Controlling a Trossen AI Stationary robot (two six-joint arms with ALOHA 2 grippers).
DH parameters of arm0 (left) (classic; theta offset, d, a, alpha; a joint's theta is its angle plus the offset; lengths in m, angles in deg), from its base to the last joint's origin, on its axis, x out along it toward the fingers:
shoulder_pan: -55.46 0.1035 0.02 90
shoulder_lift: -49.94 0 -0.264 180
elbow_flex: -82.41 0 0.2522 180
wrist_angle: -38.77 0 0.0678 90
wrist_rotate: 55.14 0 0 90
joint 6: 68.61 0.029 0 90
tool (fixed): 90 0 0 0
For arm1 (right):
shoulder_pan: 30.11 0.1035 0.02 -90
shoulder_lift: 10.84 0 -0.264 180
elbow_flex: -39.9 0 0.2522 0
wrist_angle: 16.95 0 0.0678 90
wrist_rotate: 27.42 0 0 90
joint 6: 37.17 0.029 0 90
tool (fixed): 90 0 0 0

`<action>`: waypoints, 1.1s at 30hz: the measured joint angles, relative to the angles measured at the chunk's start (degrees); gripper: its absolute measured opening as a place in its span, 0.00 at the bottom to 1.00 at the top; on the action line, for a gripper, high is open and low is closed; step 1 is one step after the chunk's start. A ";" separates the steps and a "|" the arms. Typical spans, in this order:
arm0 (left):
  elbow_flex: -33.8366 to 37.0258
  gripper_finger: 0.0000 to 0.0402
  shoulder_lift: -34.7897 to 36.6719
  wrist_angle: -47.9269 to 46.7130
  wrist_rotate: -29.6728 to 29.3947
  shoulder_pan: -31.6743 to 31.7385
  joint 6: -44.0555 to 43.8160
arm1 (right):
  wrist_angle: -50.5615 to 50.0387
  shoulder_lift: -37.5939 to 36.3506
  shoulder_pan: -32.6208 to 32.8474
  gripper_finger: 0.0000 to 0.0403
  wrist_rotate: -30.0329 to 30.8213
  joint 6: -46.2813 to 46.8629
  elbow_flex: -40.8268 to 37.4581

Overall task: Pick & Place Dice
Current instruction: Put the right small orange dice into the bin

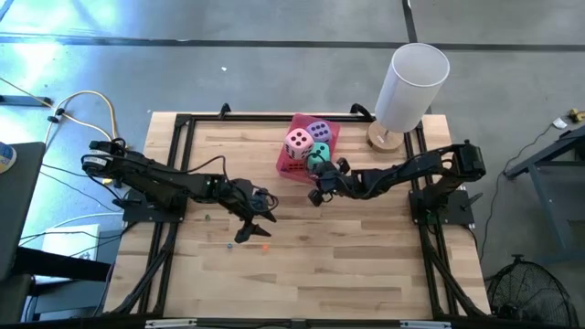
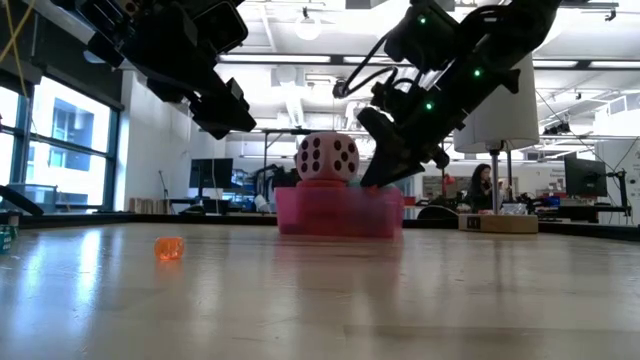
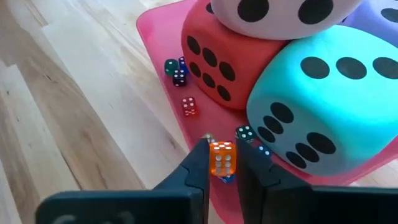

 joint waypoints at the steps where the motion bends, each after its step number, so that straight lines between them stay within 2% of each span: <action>1: 0.00 0.60 0.00 0.00 0.00 0.00 0.00 | -0.04 0.00 0.00 0.10 -0.02 -0.13 0.00; 8: 0.00 0.60 0.00 0.00 0.00 0.00 0.00 | -0.05 0.00 -0.04 0.36 0.11 -0.14 0.00; 13: -0.02 0.60 0.00 0.00 0.00 0.00 0.00 | -0.08 0.00 -0.02 0.43 0.07 0.92 0.00; 18: -0.02 0.60 0.00 0.00 0.00 0.00 0.00 | -0.05 0.00 -0.01 0.42 0.22 0.89 0.00; 24: -0.02 0.60 0.00 -0.02 0.00 0.00 0.00 | -1.47 -2.05 0.57 0.36 1.03 0.45 -0.04; 33: -0.07 0.60 0.00 -0.02 0.00 -0.02 0.00 | -10.41 -4.32 0.76 0.26 1.43 5.38 -0.04</action>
